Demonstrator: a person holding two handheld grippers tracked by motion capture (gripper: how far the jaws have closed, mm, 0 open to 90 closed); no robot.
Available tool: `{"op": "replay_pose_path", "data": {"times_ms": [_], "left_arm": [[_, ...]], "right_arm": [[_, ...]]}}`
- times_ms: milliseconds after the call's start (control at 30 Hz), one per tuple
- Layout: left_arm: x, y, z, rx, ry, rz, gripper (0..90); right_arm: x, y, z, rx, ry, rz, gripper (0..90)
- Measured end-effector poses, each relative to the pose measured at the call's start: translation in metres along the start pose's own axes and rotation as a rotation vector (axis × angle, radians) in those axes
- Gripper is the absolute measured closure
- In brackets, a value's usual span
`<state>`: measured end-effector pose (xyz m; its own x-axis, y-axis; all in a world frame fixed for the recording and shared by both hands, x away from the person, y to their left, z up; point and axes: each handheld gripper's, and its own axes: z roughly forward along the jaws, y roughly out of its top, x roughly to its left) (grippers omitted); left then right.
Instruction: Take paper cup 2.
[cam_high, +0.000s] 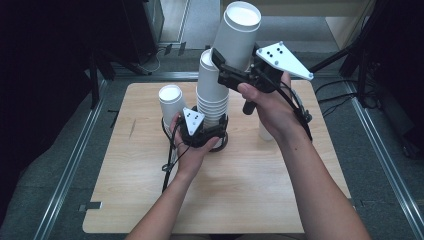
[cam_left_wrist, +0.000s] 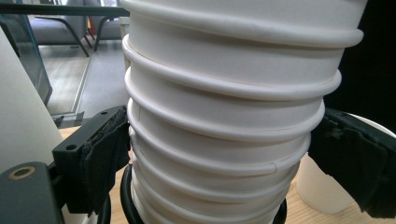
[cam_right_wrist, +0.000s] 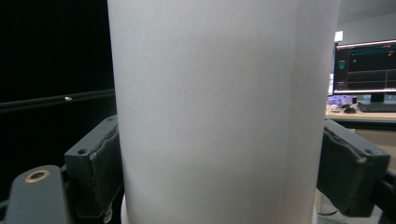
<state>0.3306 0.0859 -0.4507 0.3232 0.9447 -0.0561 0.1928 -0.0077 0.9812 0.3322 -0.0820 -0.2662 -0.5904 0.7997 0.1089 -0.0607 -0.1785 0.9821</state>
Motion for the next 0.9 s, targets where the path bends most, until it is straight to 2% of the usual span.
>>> {"op": "replay_pose_path", "data": {"times_ms": [100, 267, 433, 533, 800, 900], "left_arm": [[0.0, 0.0, -0.001, 0.003, -0.002, 0.003, 6.7], [-0.001, 0.0, -0.003, 0.001, -0.002, -0.001, 6.7], [-0.001, 0.0, -0.01, 0.001, -0.047, -0.002, 1.5], [0.0, 0.001, -0.015, 0.001, -0.067, 0.003, 1.3], [0.0, 0.002, -0.034, -0.007, -0.101, 0.029, 1.2], [0.001, 0.002, -0.042, -0.009, -0.111, 0.024, 1.3]], "right_arm": [[-0.005, -0.002, -0.007, 0.002, -0.01, -0.009, 13.5], [-0.016, -0.005, -0.021, -0.003, -0.03, 0.005, 13.5], [-0.023, -0.011, -0.03, 0.015, -0.061, -0.016, 13.5], [-0.027, -0.014, -0.037, 0.014, -0.07, -0.019, 13.5], [-0.03, -0.024, -0.055, 0.011, -0.078, -0.023, 13.5], [-0.031, -0.03, -0.063, 0.011, -0.081, -0.023, 13.5]]}}
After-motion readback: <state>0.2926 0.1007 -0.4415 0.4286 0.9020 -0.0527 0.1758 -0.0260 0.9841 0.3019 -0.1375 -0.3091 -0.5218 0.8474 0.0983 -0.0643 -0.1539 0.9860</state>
